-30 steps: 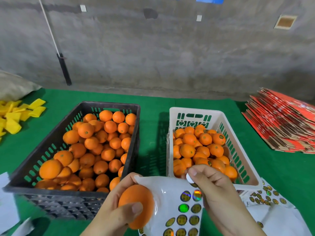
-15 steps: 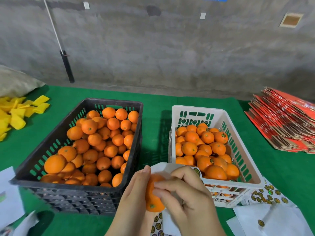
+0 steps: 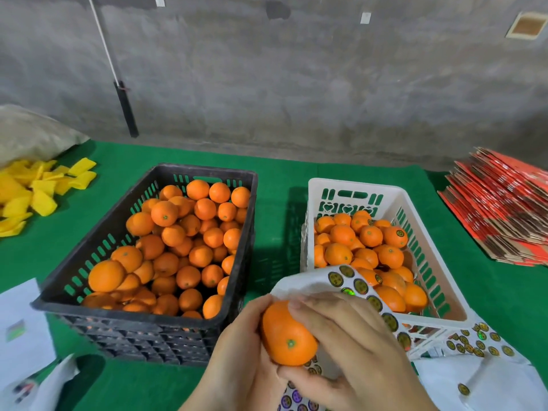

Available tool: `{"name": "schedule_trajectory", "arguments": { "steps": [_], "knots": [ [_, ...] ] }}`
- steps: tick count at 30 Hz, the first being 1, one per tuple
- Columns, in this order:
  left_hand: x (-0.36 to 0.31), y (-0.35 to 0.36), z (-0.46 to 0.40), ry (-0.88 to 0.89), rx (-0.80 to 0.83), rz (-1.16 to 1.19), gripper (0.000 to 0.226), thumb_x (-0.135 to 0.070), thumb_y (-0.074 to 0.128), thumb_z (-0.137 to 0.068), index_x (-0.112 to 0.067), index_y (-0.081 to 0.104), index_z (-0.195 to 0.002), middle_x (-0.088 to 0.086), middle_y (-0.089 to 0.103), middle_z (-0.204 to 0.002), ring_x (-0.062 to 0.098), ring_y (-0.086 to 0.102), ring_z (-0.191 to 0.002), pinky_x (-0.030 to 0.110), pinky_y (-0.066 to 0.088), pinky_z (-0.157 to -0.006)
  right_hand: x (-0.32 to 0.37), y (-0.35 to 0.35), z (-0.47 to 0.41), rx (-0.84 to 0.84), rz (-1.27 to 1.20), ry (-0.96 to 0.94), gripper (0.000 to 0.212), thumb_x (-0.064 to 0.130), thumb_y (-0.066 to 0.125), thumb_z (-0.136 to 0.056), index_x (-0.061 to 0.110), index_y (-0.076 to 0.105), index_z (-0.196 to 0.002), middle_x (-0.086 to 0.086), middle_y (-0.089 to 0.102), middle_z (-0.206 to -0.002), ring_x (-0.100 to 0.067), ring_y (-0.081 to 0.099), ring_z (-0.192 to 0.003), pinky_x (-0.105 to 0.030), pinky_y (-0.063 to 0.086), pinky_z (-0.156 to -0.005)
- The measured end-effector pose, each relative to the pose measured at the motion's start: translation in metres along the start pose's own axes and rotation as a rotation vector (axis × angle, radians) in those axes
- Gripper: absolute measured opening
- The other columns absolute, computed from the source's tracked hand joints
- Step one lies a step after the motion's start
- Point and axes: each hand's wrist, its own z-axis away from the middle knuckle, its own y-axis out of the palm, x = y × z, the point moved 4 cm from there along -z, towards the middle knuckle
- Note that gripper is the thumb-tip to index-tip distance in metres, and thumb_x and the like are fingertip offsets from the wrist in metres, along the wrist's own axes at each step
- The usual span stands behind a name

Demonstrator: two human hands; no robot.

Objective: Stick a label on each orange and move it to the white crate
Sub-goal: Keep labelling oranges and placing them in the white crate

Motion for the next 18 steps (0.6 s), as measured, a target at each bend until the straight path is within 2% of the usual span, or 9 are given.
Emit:
{"name": "schedule_trajectory", "arguments": {
  "steps": [2, 4, 6, 7, 8, 9, 11, 13, 18],
  "knots": [
    [0.004, 0.000, -0.013, -0.008, -0.017, 0.024, 0.036, -0.010, 0.036, -0.112, 0.007, 0.061, -0.092, 0.026, 0.070, -0.105, 0.037, 0.070, -0.110, 0.034, 0.053, -0.092, -0.012, -0.007, 0.002, -0.049, -0.100, 0.080, 0.065, 0.060, 0.081, -0.081, 0.024, 0.070, -0.134, 0.012, 0.065, -0.128, -0.010, 0.060, -0.121, -0.027, 0.047, -0.100],
    [0.003, -0.007, -0.013, 0.065, 0.031, 0.073, 0.034, -0.021, 0.039, -0.111, 0.005, 0.060, -0.119, 0.025, 0.070, -0.125, 0.037, 0.063, -0.127, 0.050, 0.044, -0.112, -0.032, -0.012, 0.002, -0.111, -0.158, 0.232, 0.066, 0.062, 0.078, -0.081, 0.031, 0.066, -0.137, 0.020, 0.060, -0.131, -0.005, 0.056, -0.124, -0.019, 0.043, -0.101],
    [-0.001, -0.010, -0.008, 0.101, 0.109, 0.080, 0.035, -0.027, 0.042, -0.107, -0.002, 0.066, -0.108, 0.027, 0.070, -0.118, 0.023, 0.069, -0.120, 0.049, 0.045, -0.111, -0.059, -0.014, 0.007, -0.174, -0.140, 0.494, 0.079, 0.068, 0.072, -0.082, 0.038, 0.050, -0.151, 0.029, 0.046, -0.147, -0.002, 0.044, -0.139, -0.019, 0.034, -0.111],
    [-0.003, -0.011, -0.006, 0.112, 0.161, 0.081, 0.035, -0.029, 0.046, -0.103, -0.004, 0.067, -0.093, 0.027, 0.069, -0.106, 0.014, 0.073, -0.109, 0.034, 0.025, -0.107, -0.072, -0.014, 0.011, -0.166, -0.130, 0.645, 0.090, 0.073, 0.068, -0.081, 0.042, 0.036, -0.159, 0.028, 0.037, -0.156, -0.005, 0.033, -0.148, -0.027, 0.029, -0.117],
    [-0.008, -0.012, -0.011, 0.153, 0.201, 0.059, 0.033, -0.029, 0.052, -0.100, -0.008, 0.067, -0.079, 0.020, 0.069, -0.090, 0.010, 0.074, -0.093, 0.035, 0.040, -0.074, -0.082, -0.010, 0.016, -0.106, -0.157, 0.768, 0.098, 0.082, 0.063, -0.077, 0.049, 0.025, -0.161, 0.026, 0.029, -0.163, -0.007, 0.022, -0.154, -0.033, 0.024, -0.120],
    [-0.011, -0.016, -0.014, 0.189, 0.220, 0.038, 0.031, -0.028, 0.056, -0.099, -0.015, 0.064, -0.072, 0.011, 0.065, -0.082, 0.011, 0.070, -0.081, 0.032, 0.052, -0.082, -0.087, -0.003, 0.020, -0.023, -0.273, 0.849, 0.098, 0.092, 0.058, -0.072, 0.060, 0.023, -0.158, 0.029, 0.027, -0.165, -0.002, 0.020, -0.156, -0.033, 0.024, -0.120],
    [-0.014, -0.020, -0.024, 0.205, 0.291, 0.005, 0.027, -0.026, 0.056, -0.100, -0.022, 0.060, -0.074, 0.002, 0.058, -0.079, 0.012, 0.061, -0.073, 0.026, 0.050, -0.070, -0.080, 0.020, 0.023, 0.147, -0.722, 0.941, 0.083, 0.098, 0.061, -0.064, 0.074, 0.041, -0.141, 0.035, 0.048, -0.152, 0.008, 0.043, -0.143, -0.025, 0.040, -0.114],
    [-0.022, -0.023, -0.029, 0.228, 0.370, -0.080, 0.024, -0.032, 0.057, -0.102, -0.022, 0.056, -0.080, 0.002, 0.050, -0.079, 0.013, 0.052, -0.072, 0.026, 0.046, -0.067, -0.071, 0.040, 0.029, 0.246, -1.104, 0.982, 0.074, 0.080, 0.082, -0.065, 0.055, 0.065, -0.132, 0.013, 0.070, -0.138, -0.012, 0.065, -0.129, -0.043, 0.051, -0.109],
    [-0.054, -0.044, -0.098, 0.527, 0.228, -0.630, 0.032, -0.040, 0.043, -0.111, -0.013, 0.060, -0.105, 0.012, 0.070, -0.106, 0.023, 0.066, -0.102, 0.041, 0.052, -0.089, -0.086, 0.050, 0.033, -0.065, -1.087, 1.018, 0.078, 0.071, 0.093, -0.055, 0.033, 0.078, -0.121, -0.008, 0.079, -0.120, -0.032, 0.076, -0.109, -0.060, 0.057, -0.098]
  ]
}}
